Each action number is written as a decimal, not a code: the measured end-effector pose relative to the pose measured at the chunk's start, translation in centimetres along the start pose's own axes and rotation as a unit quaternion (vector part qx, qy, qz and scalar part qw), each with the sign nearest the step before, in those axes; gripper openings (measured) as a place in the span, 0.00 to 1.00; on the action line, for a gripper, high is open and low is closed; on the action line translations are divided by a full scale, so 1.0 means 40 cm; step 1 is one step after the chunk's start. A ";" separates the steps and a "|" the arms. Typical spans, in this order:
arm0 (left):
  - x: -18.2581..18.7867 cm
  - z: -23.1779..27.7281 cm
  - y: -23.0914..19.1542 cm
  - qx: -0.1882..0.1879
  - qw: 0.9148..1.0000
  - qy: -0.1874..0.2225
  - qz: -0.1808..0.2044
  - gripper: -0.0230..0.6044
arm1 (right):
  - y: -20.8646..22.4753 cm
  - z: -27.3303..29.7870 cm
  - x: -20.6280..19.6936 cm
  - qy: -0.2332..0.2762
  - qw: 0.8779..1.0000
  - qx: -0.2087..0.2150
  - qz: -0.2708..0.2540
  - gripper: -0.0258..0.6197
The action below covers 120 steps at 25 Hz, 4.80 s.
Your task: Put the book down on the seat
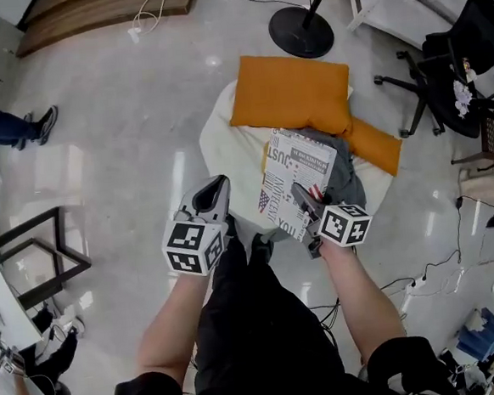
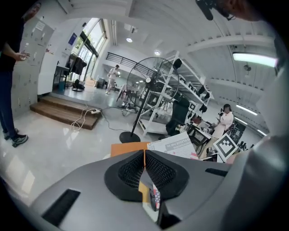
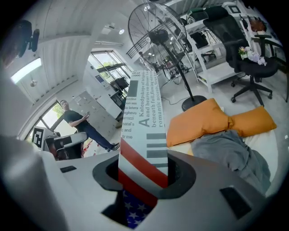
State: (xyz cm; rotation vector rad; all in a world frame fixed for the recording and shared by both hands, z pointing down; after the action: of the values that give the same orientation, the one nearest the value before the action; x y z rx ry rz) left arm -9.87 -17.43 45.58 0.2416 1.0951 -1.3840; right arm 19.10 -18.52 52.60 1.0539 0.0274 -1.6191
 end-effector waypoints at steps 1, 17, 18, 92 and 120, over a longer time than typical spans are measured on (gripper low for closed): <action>-0.013 0.027 -0.022 -0.001 1.000 -0.002 -0.002 0.05 | 0.015 0.035 -0.008 -0.004 1.000 0.000 0.002 0.30; -0.258 0.278 -0.273 0.013 0.999 -0.049 -0.004 0.05 | 0.298 0.522 -0.249 -0.108 0.993 0.000 0.043 0.30; -0.266 0.281 -0.279 0.011 0.999 -0.049 -0.004 0.05 | 0.307 0.541 -0.256 -0.112 0.993 0.000 0.042 0.30; -0.384 0.236 -0.243 0.004 0.995 -0.097 -0.012 0.05 | 0.381 0.515 -0.451 -0.173 0.981 -0.081 -0.041 0.31; 0.080 -0.508 0.172 0.034 0.997 0.048 0.044 0.05 | -0.300 -0.373 -0.033 0.040 0.991 -0.023 -0.128 0.07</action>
State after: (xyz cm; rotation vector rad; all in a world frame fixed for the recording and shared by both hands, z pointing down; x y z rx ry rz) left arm -14.19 -3.39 29.62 0.4048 1.1046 -1.3435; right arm 18.54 -5.39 38.59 1.1133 0.2630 -1.7956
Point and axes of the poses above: the fingertips, and each gripper's own axes: z forward along the fingers, y to its right, x out of its top, the point moved 10 cm from there along -z, backward along the fingers, and after that the axes turned 9 degrees about -z, right-handed, at the moved point
